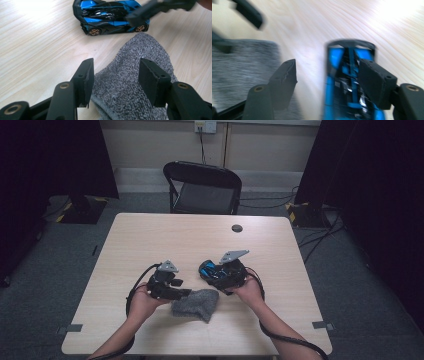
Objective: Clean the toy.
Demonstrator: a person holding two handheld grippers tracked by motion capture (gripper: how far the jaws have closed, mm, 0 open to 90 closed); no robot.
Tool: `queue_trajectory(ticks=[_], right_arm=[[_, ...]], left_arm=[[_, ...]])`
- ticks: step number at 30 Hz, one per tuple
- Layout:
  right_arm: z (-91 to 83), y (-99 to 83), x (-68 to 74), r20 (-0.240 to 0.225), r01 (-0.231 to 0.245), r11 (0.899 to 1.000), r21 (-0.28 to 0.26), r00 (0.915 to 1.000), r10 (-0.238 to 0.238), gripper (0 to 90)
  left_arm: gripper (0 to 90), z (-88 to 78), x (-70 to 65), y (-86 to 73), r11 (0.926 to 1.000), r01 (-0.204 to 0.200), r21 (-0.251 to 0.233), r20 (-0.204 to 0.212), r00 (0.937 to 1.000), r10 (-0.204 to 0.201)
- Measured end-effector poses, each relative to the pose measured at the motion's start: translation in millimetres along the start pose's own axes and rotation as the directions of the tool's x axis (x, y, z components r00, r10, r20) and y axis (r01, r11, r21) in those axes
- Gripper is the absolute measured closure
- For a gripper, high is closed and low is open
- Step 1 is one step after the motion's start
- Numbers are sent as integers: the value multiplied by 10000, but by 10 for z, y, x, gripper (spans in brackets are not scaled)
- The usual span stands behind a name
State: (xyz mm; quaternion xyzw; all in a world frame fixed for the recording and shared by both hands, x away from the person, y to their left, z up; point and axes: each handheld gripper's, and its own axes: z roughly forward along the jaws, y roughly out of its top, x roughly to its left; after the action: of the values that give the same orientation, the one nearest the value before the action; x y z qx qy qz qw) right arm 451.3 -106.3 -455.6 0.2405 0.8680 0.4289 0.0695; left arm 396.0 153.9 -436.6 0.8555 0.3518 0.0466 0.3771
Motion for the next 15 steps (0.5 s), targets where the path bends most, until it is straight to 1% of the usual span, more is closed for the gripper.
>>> queue_trajectory(ticks=[2,4,6,8,9,11,13,15], right_arm=[[-6,26,92,-424,196,9998,-94,9989,-200,324],[10,34,200,-902,406,9991,-120,9951,-415,335],[46,18,313,-1415,556,9984,-120,9883,-567,354],[109,-16,428,-1800,719,9974,48,9812,-699,361],[134,-28,459,-1925,753,9971,93,9787,-721,363],[192,-52,514,-1981,863,9961,193,9768,-808,364],[250,-70,538,-2000,861,9957,348,9767,-775,371],[313,-99,550,-1890,1028,9923,693,9780,-882,382]], left_arm=[[471,9,14,-6,10000,45,56,-84,10000,-44],[470,21,27,-6,9999,84,85,-163,9998,-83],[469,29,42,1,9998,218,-14,-291,9993,-219],[469,20,60,17,9991,428,-37,-233,9988,-428],[469,16,69,24,9989,464,-75,-264,9986,-466],[461,6,78,40,9990,422,-135,-328,9986,-426],[444,3,78,53,9994,314,-155,-442,9985,-321],[415,0,78,64,9996,223,-181,-485,9986,-232]])
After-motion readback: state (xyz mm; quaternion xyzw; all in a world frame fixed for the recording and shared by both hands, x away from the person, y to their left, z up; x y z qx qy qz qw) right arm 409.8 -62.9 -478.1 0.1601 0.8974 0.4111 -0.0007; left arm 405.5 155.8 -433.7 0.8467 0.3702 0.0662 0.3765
